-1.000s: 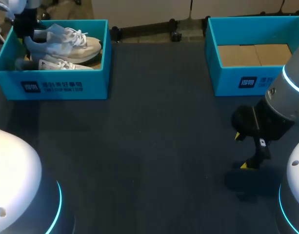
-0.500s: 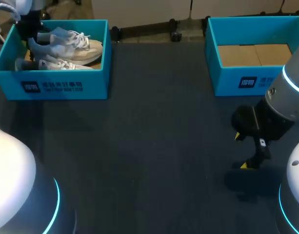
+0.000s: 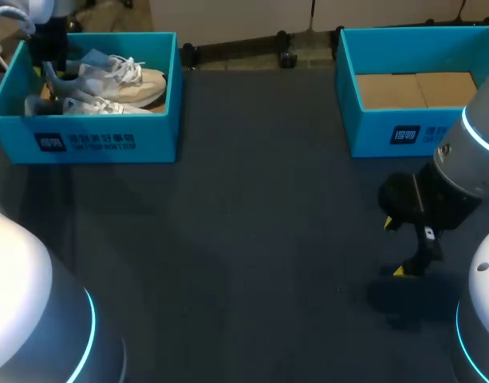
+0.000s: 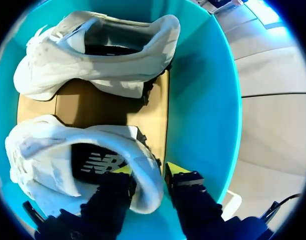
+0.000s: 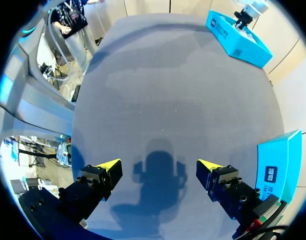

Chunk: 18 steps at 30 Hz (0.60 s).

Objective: Take the shoe out of the shoebox, open the shoe tongue, remove and reinsert the insole, then place the shoe into the shoebox

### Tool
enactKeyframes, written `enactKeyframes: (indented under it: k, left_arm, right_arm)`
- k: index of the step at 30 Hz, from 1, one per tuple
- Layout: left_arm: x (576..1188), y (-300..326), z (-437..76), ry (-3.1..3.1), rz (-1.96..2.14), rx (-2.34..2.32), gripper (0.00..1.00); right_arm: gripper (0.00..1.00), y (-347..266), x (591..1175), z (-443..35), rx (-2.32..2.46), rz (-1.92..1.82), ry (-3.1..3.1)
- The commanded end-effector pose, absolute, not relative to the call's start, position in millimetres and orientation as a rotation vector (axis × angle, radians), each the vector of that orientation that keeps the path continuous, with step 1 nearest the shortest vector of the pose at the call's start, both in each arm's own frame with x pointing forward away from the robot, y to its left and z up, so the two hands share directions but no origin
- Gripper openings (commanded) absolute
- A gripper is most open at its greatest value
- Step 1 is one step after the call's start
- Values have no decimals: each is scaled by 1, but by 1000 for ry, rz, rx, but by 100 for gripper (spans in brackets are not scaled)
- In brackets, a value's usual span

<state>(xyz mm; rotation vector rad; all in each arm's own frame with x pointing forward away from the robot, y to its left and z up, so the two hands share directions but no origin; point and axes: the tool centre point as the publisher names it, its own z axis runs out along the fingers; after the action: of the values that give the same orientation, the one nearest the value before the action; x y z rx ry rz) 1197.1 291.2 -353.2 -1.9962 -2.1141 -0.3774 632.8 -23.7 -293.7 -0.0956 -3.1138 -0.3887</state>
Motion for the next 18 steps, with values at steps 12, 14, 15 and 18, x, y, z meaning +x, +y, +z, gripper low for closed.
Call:
enactKeyframes:
  k: [12, 14, 15, 18]
  left_arm:
    - [1200, 290, -330, -2145, -314, -2066, 59]
    - [1198, 289, -324, -2149, -310, -2082, 63]
    - [1197, 289, -321, -2152, -304, -2086, 65]
    - [1194, 286, -309, -2158, -306, -2111, 85]
  right_arm:
    - [100, -24, 632, -294, -96, -389, -3116]
    - [100, -24, 632, -294, -96, -389, -3116]
    - [100, -24, 632, -294, -96, -389, -3116]
    - [100, -24, 632, -294, -96, -389, -3116]
